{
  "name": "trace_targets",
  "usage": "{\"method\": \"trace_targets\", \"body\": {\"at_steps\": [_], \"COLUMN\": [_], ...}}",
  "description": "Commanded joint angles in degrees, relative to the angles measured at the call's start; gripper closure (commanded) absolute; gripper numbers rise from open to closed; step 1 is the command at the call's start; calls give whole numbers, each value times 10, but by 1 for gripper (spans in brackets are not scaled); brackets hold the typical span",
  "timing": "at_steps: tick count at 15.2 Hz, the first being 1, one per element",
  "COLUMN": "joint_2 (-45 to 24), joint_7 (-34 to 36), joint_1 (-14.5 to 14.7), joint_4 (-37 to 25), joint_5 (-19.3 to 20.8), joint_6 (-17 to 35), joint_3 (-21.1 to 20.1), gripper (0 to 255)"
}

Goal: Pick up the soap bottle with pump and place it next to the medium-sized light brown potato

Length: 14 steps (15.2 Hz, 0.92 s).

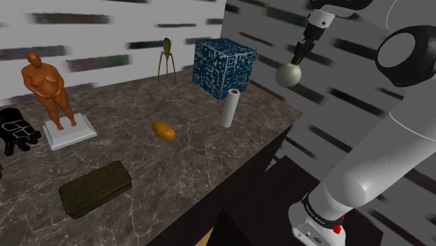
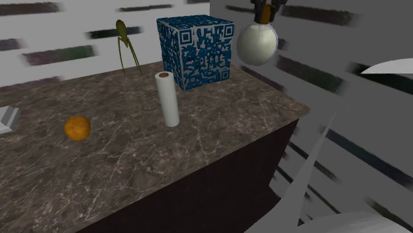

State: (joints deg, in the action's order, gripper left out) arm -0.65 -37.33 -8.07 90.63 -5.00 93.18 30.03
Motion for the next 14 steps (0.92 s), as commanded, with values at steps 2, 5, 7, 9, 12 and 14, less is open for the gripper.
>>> {"method": "trace_targets", "body": {"at_steps": [2, 5, 7, 9, 12, 14], "joint_2": [13, 26, 31, 33, 32, 28], "joint_7": [32, 76, 105, 133, 174, 200], "joint_1": [16, 38, 52, 65, 84, 97], "joint_4": [9, 23, 29, 32, 32, 28], "joint_5": [7, 15, 18, 20, 20, 20], "joint_6": [0, 7, 10, 13, 16, 17], "joint_3": [-15, -38, -53, -68, -89, -103], "gripper": [255, 255, 255, 255, 255, 255]}}
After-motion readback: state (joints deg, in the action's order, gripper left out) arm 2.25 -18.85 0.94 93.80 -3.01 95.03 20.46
